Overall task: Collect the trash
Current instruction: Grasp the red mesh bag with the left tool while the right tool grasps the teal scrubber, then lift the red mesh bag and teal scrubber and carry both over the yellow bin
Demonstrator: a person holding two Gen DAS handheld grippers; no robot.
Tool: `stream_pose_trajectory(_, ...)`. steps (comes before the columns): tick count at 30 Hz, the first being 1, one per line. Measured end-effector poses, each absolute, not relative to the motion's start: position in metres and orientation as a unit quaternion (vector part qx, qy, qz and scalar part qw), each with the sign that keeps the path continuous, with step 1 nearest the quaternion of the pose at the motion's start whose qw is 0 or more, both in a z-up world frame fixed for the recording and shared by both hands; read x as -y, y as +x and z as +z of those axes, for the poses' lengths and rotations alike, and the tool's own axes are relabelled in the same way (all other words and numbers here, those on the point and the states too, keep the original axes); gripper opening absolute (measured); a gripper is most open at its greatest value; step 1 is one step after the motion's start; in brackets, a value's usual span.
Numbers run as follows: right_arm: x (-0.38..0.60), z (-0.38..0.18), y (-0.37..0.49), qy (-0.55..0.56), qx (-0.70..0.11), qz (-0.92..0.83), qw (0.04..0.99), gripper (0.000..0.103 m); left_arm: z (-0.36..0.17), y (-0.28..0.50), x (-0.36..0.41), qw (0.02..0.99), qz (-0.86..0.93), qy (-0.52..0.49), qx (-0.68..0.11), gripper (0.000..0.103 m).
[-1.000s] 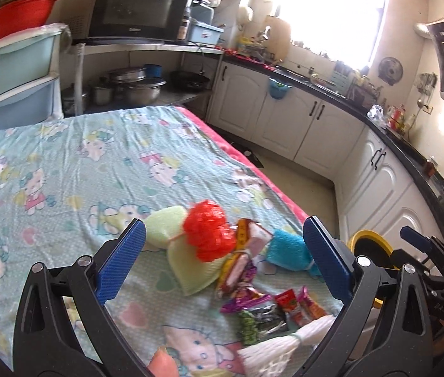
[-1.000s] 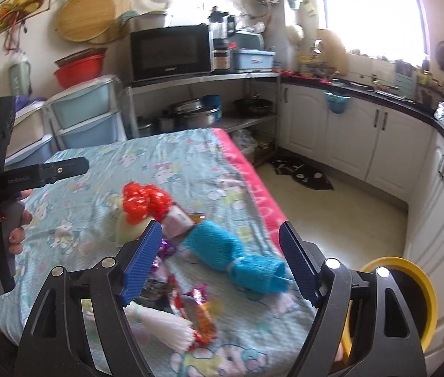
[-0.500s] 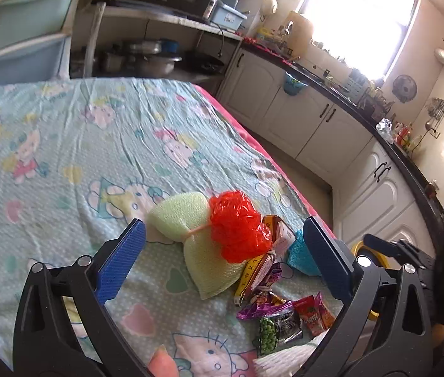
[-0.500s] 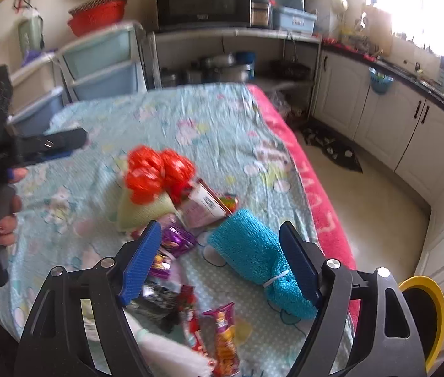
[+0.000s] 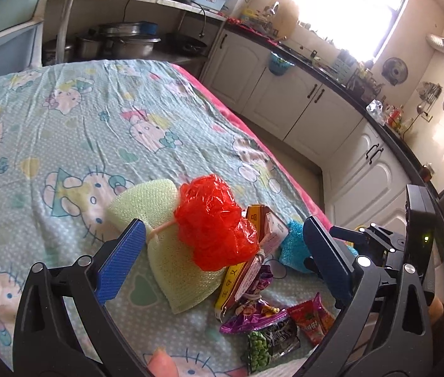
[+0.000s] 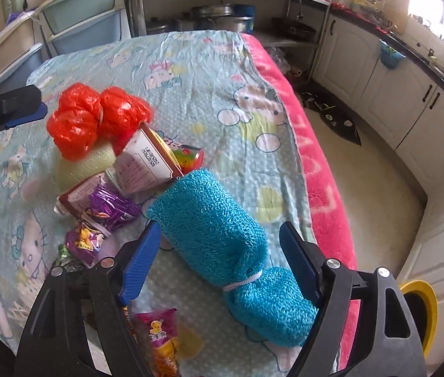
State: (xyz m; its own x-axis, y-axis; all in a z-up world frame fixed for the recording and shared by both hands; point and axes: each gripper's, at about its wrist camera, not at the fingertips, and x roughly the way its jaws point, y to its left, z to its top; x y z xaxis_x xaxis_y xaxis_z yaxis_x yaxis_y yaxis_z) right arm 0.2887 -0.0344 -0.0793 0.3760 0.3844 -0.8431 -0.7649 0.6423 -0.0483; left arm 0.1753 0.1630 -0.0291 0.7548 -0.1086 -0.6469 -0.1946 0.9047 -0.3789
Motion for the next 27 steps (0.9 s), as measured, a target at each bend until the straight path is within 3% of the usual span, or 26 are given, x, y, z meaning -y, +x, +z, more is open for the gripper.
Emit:
stream_pose_trajectory(5, 0.025, -0.087, 0.293, -0.235, -0.436, 0.375, 0.784, 0.075, -0.039, 0.183, -0.164, 0.907, 0.027, -0.213, -0.361, 0.092)
stream_pose_trajectory(8, 0.019, -0.094, 0.294, -0.245, -0.445, 0.380, 0.773, 0.075, -0.041, 0.185, -0.162, 0.906, 0.026, -0.211, -0.366, 0.085)
stream_pose_trajectory(13, 0.017, -0.101, 0.295, -0.261, -0.448, 0.374, 0.768, 0.061, -0.048, 0.189, -0.160, 0.901, 0.026, -0.204, -0.381, 0.069)
stream_pose_trajectory(15, 0.020, -0.103, 0.298, -0.261, -0.452, 0.371, 0.768, 0.049, -0.050, 0.191, -0.159, 0.900, 0.027, -0.202, -0.385, 0.063)
stream_pose_trajectory(18, 0.024, -0.107, 0.301, -0.259, -0.458, 0.371, 0.765, 0.040, -0.052, 0.193, -0.157, 0.899, 0.030, -0.197, -0.391, 0.052)
stream_pose_trajectory(22, 0.026, -0.107, 0.295, -0.264, -0.452, 0.379, 0.763, 0.030, -0.056, 0.196, -0.155, 0.895, 0.028, -0.196, -0.399, 0.031)
stream_pose_trajectory(27, 0.028, -0.106, 0.289, -0.268, -0.443, 0.381, 0.767, 0.022, -0.054, 0.193, -0.153, 0.897, 0.026, -0.188, -0.398, 0.015)
